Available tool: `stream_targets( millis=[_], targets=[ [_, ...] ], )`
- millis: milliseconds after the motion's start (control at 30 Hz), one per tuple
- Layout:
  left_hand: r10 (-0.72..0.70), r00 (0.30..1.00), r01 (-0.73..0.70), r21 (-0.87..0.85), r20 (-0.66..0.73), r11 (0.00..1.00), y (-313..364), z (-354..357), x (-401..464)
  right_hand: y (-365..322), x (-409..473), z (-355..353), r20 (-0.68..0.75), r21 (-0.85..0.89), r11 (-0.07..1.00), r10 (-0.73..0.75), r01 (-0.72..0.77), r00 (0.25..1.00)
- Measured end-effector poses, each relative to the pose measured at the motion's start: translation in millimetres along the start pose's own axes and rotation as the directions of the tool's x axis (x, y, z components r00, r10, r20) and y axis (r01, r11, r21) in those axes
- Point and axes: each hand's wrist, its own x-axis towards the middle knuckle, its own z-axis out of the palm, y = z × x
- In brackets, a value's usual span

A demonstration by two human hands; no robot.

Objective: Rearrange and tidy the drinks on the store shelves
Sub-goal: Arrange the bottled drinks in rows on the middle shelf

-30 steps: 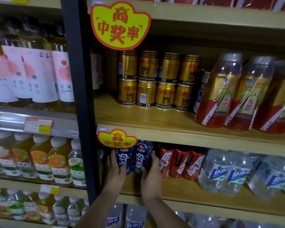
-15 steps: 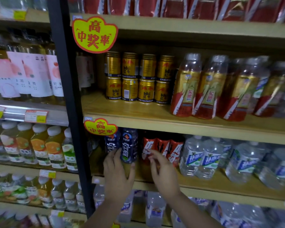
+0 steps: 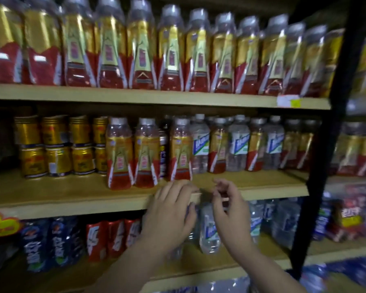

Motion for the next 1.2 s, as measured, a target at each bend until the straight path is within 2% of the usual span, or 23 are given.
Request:
stream_targets(
  millis=[67, 167, 233, 333, 433, 500, 567, 700, 800, 867, 900, 967, 1033, 1133, 1200],
  targets=[
    [0.046, 0.998, -0.049, 0.067, 0.039, 0.997, 14.7, 10.8, 34.7, 18.9, 27.6, -24.2, -0.014, -0.067, 0.998, 0.014, -0.015, 1.0],
    [0.032, 0.979, -0.066, 0.162, 0.203, 0.985, 36.7, 29.6, 97.4, 49.1, 64.2, -53.7, -0.01, -0.261, 0.965, 0.006, -0.009, 1.0],
    [-0.07, 0.963, -0.001, 0.264, 0.258, 0.964, 46.4, 38.3, 144.8, 65.5, 86.4, -68.0, 0.035, -0.357, 0.934, 0.015, -0.001, 0.999],
    [-0.263, 0.93, 0.117, 0.473, 0.255, 0.873, 42.0, 43.0, 208.9, 83.1, 113.0, -78.1, 0.141, -0.426, 0.905, 0.051, 0.014, 0.989],
    [-0.441, 0.825, 0.183, 0.57, 0.354, 0.801, 23.8, 45.2, 246.6, 100.5, 125.7, -75.4, 0.191, -0.477, 0.878, 0.062, 0.037, 0.98],
    [-0.518, 0.746, 0.189, 0.613, 0.418, 0.767, 14.0, 47.3, 254.5, 109.4, 125.4, -68.4, 0.171, -0.504, 0.863, 0.056, 0.039, 0.984],
    [-0.551, 0.731, 0.202, 0.644, 0.402, 0.738, 10.9, 47.4, 252.7, 113.4, 123.0, -63.0, 0.158, -0.519, 0.853, 0.03, 0.057, 0.987],
    [-0.386, 0.891, 0.163, 0.627, 0.237, 0.762, 23.2, 42.7, 221.7, 115.6, 126.4, -65.7, 0.209, -0.5, 0.859, -0.01, 0.115, 0.978],
    [-0.252, 0.959, 0.152, 0.515, 0.13, 0.844, 25.9, 38.0, 188.9, 99.3, 156.8, -68.7, 0.192, -0.483, 0.818, -0.248, 0.311, 0.95],
    [-0.191, 0.977, 0.133, 0.42, 0.097, 0.898, 28.7, 35.4, 169.4, 76.9, 193.8, -68.3, 0.212, -0.477, 0.79, -0.323, 0.386, 0.923],
    [-0.161, 0.983, 0.114, 0.394, 0.089, 0.912, 30.6, 34.7, 161.6, 64.4, 214.1, -67.1, 0.281, -0.494, 0.762, -0.317, 0.42, 0.906],
    [-0.108, 0.991, 0.07, 0.374, 0.082, 0.925, 33.6, 34.6, 148.1, 44.4, 248.2, -62.5, 0.475, -0.568, 0.641, -0.256, 0.516, 0.842],
    [-0.083, 0.993, 0.047, 0.353, 0.087, 0.934, 35.5, 34.5, 137.9, 34.1, 264.6, -56.9, 0.597, -0.623, 0.528, -0.156, 0.577, 0.787],
    [-0.028, 0.993, -0.014, 0.36, 0.113, 0.933, 39.3, 35.4, 125.4, 30.7, 262.1, -53.0, 0.608, -0.673, 0.446, -0.121, 0.59, 0.785],
    [0.015, 0.995, -0.05, 0.346, 0.103, 0.937, 41.3, 35.2, 119.7, 31.3, 254.1, -58.3, 0.572, -0.671, 0.475, -0.156, 0.569, 0.805]
  ],
)
